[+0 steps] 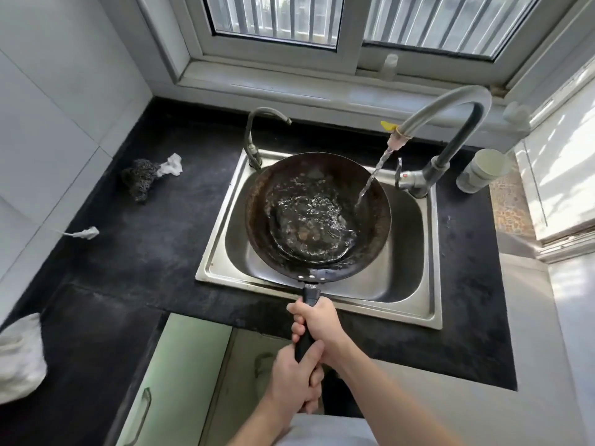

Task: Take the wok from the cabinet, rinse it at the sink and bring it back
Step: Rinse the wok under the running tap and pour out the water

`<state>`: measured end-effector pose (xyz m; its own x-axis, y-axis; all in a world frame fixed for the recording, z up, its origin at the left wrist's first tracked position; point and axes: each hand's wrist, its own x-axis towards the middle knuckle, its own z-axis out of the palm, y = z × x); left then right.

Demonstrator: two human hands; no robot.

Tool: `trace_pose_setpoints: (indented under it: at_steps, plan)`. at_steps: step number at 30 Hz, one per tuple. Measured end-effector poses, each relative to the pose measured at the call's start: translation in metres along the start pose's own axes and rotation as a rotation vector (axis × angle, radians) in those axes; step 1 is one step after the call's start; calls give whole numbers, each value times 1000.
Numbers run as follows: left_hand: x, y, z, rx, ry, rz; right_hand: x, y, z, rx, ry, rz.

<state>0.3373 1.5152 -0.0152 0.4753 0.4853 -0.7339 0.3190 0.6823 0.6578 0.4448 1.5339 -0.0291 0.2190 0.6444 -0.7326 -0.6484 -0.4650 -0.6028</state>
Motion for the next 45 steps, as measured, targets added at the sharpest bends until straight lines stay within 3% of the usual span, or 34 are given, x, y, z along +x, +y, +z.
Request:
trace_pose_setpoints:
  at_steps: [8,20,33,45]
  plan:
    - [7,-3,16,22,-16,-30,0,0,-18,77,65,16]
    - [11,3,2,16,54,23,9,-7,-2,23,-39,19]
    - [5,-12,-6,62,-39,5,3,17,-6,104,74,3]
    - [8,6,-15,129,18,75,13,1,6,66,-42,-8]
